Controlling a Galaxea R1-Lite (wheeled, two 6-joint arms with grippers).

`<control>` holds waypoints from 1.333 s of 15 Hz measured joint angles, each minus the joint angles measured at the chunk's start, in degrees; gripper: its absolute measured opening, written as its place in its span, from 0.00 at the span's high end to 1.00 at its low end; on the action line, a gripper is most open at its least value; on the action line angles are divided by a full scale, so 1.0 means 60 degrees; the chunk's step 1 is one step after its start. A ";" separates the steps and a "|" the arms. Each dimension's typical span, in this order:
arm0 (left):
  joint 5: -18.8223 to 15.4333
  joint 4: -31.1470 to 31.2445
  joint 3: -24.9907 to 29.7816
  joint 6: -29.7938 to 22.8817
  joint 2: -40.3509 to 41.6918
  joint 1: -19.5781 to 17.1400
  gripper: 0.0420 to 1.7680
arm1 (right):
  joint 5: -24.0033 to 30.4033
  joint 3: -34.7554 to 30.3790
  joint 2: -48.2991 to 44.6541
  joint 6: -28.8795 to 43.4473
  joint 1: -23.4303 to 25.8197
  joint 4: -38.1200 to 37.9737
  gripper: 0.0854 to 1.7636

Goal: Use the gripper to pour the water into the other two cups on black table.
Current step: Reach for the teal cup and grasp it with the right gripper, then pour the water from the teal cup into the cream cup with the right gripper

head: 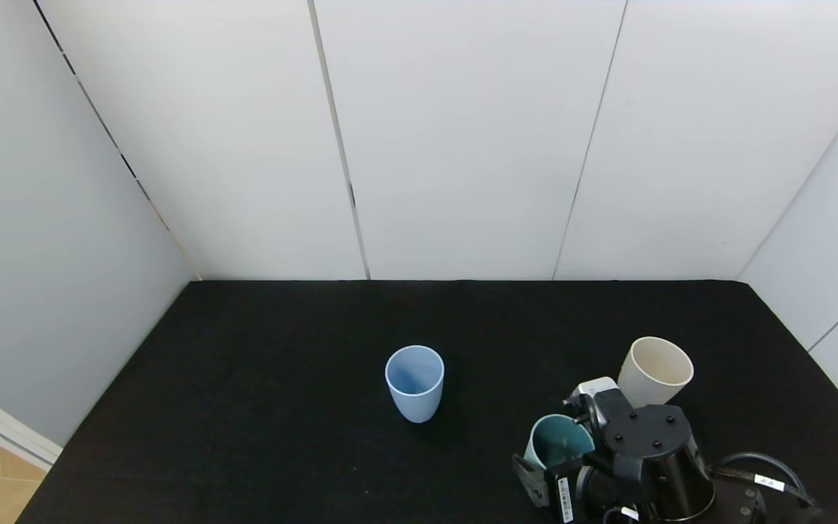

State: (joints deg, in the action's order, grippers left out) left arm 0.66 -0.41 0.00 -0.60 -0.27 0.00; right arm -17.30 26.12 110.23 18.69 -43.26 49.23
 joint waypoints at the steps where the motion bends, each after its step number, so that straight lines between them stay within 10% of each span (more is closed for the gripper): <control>1: 0.0004 0.0000 0.0000 0.0000 0.0000 -0.0004 0.03 | 0.0000 -0.0008 0.0000 0.0004 0.0012 0.0000 0.03; 6: 0.0000 0.0000 0.0000 0.0000 0.0000 -0.0008 0.03 | -0.0020 0.0008 0.0142 -0.0002 0.0012 0.0018 0.32; 20: 0.0004 0.0000 0.0000 0.0000 0.0000 -0.0004 0.03 | -0.0299 0.0782 -0.1430 -0.0014 0.0077 -0.2357 0.34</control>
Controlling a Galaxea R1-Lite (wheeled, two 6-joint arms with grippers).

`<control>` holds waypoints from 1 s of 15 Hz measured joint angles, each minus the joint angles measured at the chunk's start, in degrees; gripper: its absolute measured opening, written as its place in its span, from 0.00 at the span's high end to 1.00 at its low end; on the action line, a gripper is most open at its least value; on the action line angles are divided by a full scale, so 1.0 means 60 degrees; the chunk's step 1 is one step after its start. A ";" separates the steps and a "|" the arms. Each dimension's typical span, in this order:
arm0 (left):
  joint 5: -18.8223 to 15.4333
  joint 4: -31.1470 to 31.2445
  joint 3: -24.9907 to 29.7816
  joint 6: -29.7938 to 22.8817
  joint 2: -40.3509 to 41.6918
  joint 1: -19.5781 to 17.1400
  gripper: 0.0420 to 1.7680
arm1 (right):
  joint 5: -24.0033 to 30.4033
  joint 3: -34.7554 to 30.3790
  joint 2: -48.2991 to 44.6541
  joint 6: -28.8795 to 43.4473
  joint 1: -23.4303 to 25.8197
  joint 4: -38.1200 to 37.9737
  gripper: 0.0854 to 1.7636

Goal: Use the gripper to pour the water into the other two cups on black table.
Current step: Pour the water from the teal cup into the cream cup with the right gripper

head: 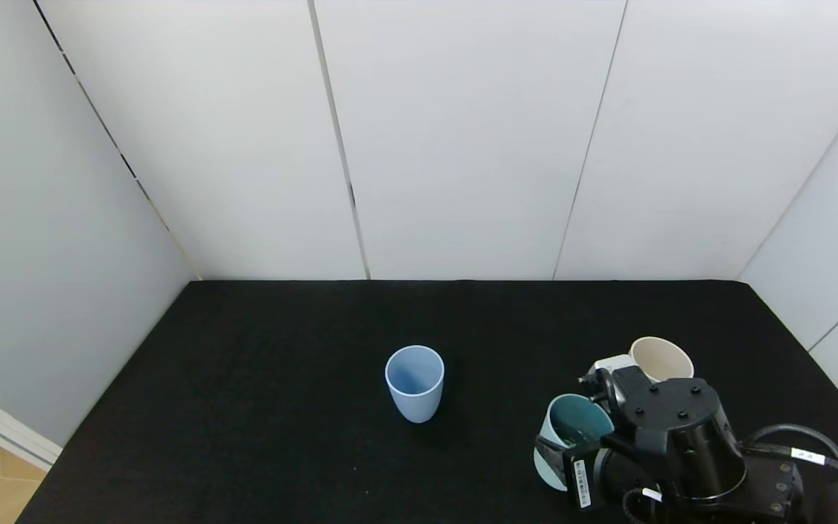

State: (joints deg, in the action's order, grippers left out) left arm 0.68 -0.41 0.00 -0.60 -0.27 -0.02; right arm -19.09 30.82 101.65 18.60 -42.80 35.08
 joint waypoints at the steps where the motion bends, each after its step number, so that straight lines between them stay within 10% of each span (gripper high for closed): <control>1: 0.0000 0.0000 0.0000 0.0004 0.0000 0.0000 0.03 | -0.0002 0.0154 -0.0329 0.0000 0.0008 -0.0396 0.34; 15: 0.0000 0.0000 0.0000 0.0000 0.0000 0.0000 0.03 | -0.0010 0.2052 -0.3163 -0.0796 0.2641 -0.3629 0.34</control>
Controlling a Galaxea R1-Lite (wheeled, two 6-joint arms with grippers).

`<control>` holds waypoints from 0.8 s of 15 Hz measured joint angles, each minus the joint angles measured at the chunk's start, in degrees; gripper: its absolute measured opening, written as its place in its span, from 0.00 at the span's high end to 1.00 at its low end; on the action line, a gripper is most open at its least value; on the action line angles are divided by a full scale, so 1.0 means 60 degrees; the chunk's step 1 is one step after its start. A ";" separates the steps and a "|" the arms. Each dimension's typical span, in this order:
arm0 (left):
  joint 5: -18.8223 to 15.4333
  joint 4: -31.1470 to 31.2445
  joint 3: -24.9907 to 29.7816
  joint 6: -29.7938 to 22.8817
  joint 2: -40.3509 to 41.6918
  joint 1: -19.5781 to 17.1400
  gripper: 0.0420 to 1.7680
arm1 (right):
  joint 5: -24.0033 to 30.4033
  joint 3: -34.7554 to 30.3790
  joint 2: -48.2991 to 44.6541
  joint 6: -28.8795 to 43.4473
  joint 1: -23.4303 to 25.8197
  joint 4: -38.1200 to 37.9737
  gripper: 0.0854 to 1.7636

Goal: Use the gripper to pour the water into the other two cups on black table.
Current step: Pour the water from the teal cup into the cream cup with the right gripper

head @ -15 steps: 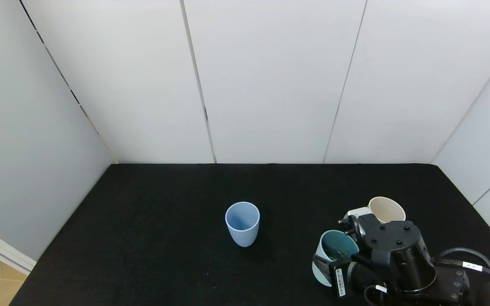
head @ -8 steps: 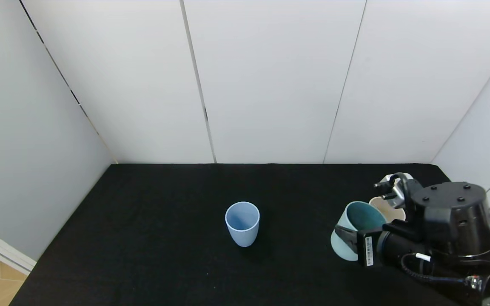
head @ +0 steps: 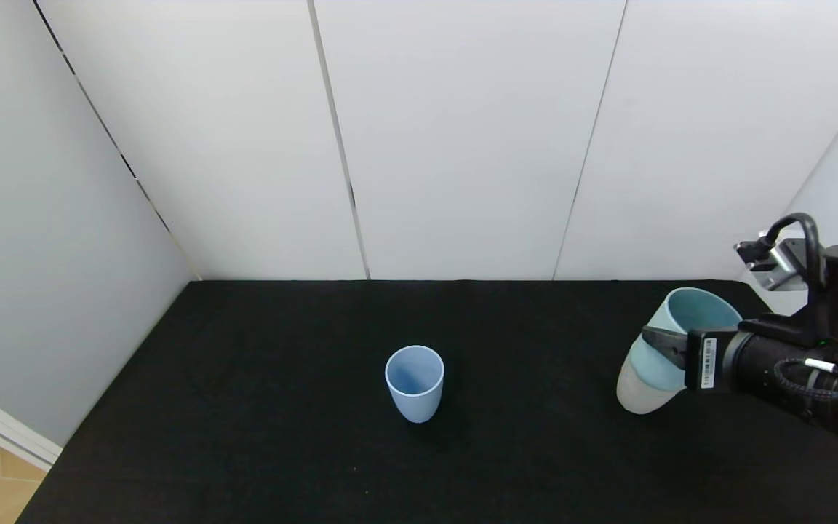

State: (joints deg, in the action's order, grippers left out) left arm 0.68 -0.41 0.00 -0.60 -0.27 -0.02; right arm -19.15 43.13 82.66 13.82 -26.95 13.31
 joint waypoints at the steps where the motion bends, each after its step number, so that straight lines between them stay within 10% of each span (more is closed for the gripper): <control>1: 0.0000 0.0000 0.0000 0.0000 0.0000 0.0000 0.03 | 0.0004 0.0059 -0.0110 -0.0041 0.0134 -0.0126 0.34; 12: 0.0000 0.0000 0.0000 0.0000 0.0000 0.0000 0.03 | 0.0018 0.0248 -0.0199 -0.2727 0.2385 -0.0841 0.34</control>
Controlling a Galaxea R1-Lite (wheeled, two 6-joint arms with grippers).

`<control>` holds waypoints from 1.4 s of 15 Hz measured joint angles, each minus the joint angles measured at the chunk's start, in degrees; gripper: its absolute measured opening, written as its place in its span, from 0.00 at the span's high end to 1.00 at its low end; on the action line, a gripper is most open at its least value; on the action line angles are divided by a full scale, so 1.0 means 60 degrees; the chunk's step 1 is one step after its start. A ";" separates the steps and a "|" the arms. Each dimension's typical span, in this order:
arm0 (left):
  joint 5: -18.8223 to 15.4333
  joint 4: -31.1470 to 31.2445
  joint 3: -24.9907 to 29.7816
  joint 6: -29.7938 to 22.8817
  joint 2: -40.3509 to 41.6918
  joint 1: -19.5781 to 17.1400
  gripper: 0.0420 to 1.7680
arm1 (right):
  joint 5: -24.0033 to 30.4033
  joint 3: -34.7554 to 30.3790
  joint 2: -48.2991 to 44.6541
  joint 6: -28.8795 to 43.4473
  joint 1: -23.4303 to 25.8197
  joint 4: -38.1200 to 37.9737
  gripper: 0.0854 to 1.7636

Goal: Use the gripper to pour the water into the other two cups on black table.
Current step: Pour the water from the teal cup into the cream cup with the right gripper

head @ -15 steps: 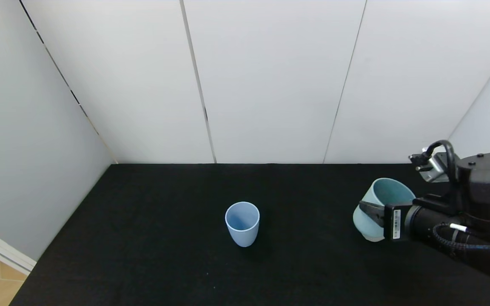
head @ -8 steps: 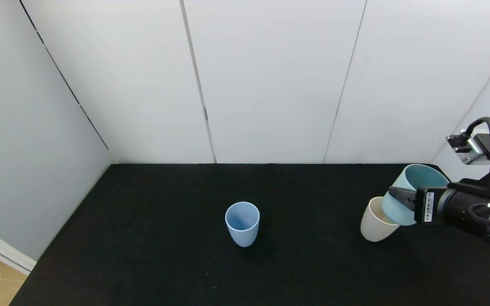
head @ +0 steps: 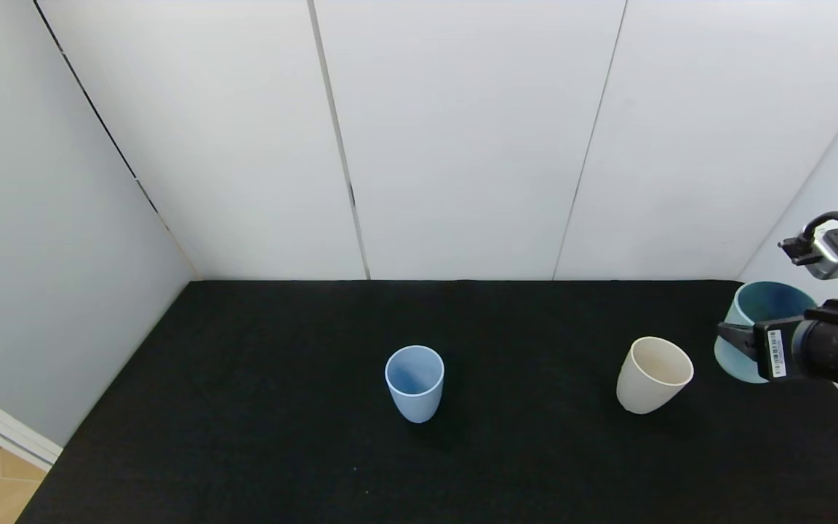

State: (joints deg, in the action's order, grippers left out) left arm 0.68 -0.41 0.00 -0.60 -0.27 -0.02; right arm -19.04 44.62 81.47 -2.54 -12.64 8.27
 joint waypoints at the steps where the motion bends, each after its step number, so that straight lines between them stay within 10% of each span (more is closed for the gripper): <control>1: 0.0000 0.0000 0.0000 0.0000 0.0000 0.0000 0.03 | 0.0000 0.0000 0.0124 -0.0421 0.0183 0.0008 0.34; 21: 0.0000 0.0000 0.0000 0.0004 0.0000 -0.0004 0.03 | -0.0813 0.0878 0.2109 -0.6999 0.0675 0.0138 0.34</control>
State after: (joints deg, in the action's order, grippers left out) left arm 0.68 -0.41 0.00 -0.57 -0.27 -0.05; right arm -23.92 49.88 94.12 -44.53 -8.59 9.09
